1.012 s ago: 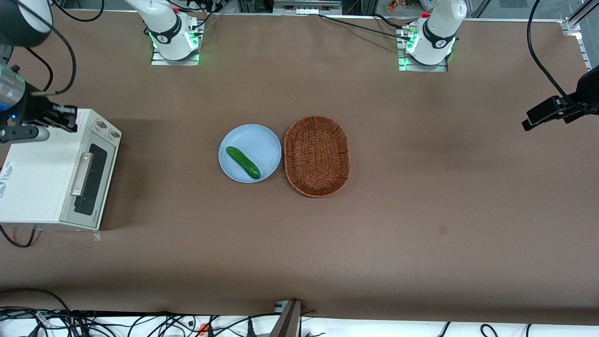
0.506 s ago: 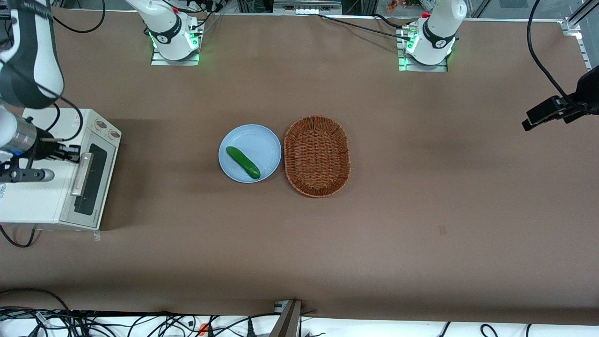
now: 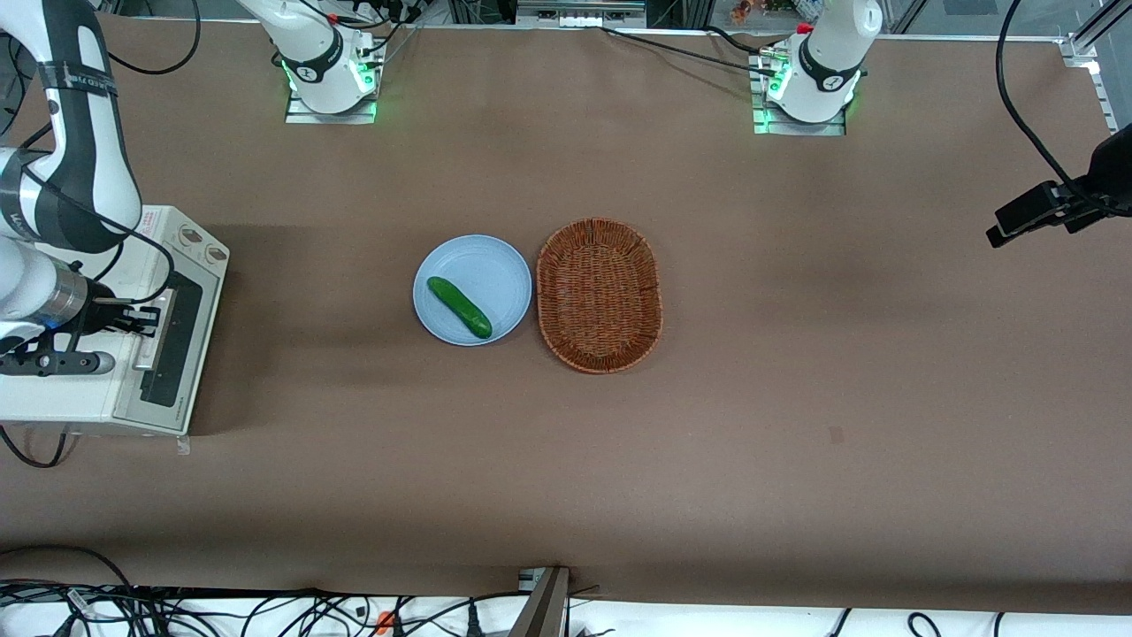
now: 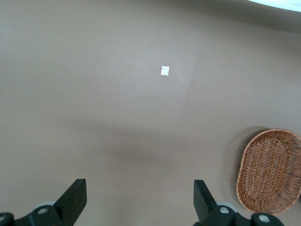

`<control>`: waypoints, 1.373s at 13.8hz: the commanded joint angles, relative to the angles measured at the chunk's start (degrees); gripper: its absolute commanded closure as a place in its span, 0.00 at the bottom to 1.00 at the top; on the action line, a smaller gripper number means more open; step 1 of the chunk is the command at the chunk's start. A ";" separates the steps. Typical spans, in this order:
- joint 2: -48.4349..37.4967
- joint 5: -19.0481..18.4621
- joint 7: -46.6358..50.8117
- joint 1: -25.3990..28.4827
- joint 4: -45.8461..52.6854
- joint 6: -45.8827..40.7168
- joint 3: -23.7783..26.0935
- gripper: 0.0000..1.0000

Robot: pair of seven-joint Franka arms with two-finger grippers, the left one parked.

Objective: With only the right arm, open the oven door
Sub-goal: 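Close the right gripper on the vertical door handle, then pull the handle outward and down, swinging the glass door open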

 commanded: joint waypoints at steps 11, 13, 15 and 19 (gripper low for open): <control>7.59 0.46 3.99 -0.27 0.16 5.65 -0.21 1.00; 8.39 0.63 6.36 1.04 0.25 5.56 -0.12 1.00; 8.66 0.81 8.12 2.10 0.25 5.39 -0.12 1.00; 9.71 1.60 13.92 5.00 0.25 5.21 -0.21 1.00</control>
